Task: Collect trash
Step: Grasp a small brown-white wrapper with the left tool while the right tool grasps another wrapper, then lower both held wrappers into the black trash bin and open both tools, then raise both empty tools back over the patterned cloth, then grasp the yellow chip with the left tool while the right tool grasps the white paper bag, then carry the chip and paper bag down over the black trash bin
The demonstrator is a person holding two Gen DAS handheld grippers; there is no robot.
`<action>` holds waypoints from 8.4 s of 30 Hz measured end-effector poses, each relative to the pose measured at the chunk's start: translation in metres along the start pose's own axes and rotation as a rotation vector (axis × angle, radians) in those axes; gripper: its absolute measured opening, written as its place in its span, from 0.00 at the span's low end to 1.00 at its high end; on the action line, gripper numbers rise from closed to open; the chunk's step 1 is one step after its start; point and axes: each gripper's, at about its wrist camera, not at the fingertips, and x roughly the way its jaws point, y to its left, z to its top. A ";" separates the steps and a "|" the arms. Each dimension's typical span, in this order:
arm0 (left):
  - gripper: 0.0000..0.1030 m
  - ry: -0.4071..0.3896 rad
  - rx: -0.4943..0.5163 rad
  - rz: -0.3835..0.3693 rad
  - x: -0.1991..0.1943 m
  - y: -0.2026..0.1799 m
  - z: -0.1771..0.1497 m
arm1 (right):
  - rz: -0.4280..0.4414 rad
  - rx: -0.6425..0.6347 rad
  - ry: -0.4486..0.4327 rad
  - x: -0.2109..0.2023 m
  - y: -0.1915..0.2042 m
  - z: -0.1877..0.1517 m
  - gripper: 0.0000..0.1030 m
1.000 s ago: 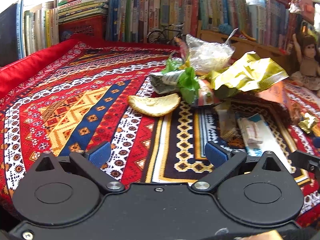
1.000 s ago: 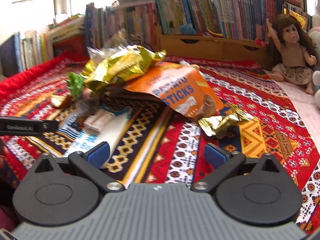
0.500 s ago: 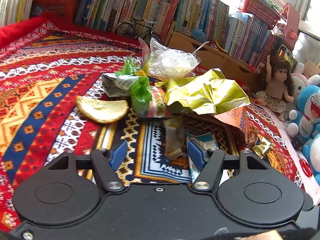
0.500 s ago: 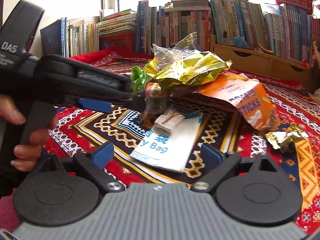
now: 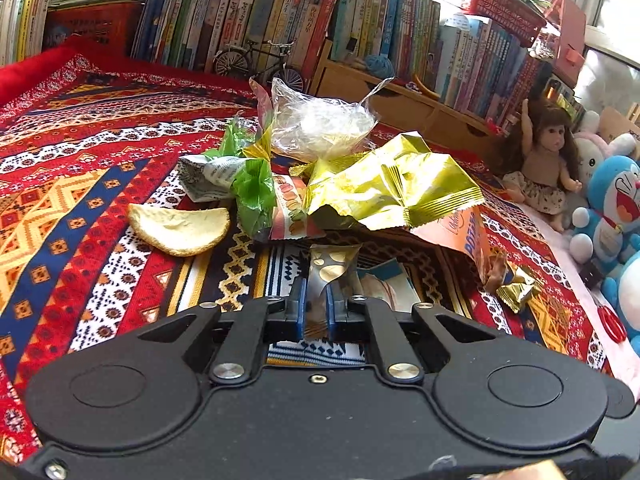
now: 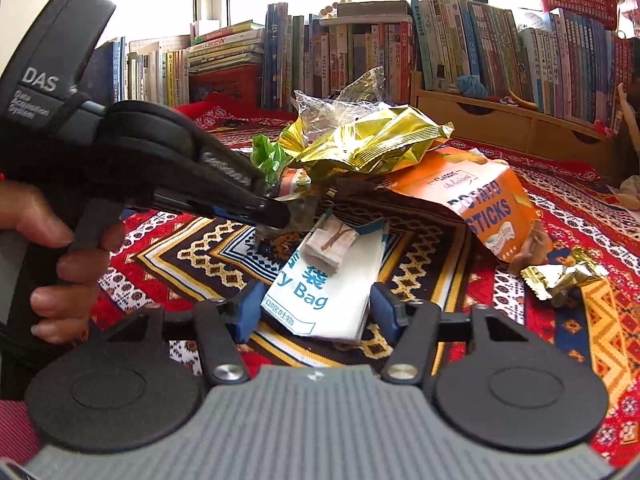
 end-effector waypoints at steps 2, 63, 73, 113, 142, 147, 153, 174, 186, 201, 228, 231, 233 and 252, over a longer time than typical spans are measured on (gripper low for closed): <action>0.09 0.000 -0.009 -0.006 -0.007 0.004 -0.003 | -0.002 -0.009 0.009 -0.005 -0.004 -0.002 0.58; 0.12 0.056 0.073 -0.004 -0.171 0.011 -0.153 | 0.291 0.011 0.071 -0.109 0.045 -0.070 0.29; 0.12 0.355 -0.062 0.100 -0.100 0.036 -0.238 | 0.264 0.095 0.299 -0.068 0.054 -0.148 0.29; 0.51 0.523 -0.117 0.235 -0.024 0.061 -0.266 | 0.213 0.246 0.462 0.001 0.039 -0.197 0.59; 0.68 0.062 0.082 0.059 -0.149 -0.008 -0.153 | 0.236 0.160 -0.039 -0.115 0.010 -0.090 0.78; 0.74 -0.027 0.104 0.056 -0.152 -0.014 -0.127 | 0.127 0.153 -0.105 -0.117 -0.001 -0.070 0.78; 0.80 -0.151 0.050 0.105 -0.135 0.000 -0.087 | 0.013 0.143 -0.112 -0.094 -0.013 -0.050 0.78; 0.93 -0.204 0.031 0.248 -0.033 0.050 -0.006 | -0.080 0.112 -0.025 -0.026 -0.010 -0.025 0.85; 0.95 -0.090 0.055 0.271 0.030 0.049 0.017 | -0.094 0.073 -0.018 -0.013 -0.006 -0.020 0.87; 0.64 -0.101 0.022 0.267 0.031 0.054 0.022 | -0.102 0.045 -0.054 -0.011 -0.001 -0.025 0.74; 0.39 -0.174 0.117 0.133 -0.073 0.018 -0.027 | -0.085 0.016 -0.058 -0.024 0.005 -0.031 0.58; 0.39 -0.177 0.137 0.107 -0.091 0.012 -0.038 | -0.062 0.025 -0.095 -0.037 0.006 -0.031 0.32; 0.39 -0.170 0.152 0.095 -0.101 0.008 -0.046 | -0.062 0.036 -0.111 -0.046 0.005 -0.031 0.27; 0.39 0.028 0.089 0.058 -0.173 0.013 -0.161 | 0.153 0.104 -0.023 -0.132 0.027 -0.090 0.25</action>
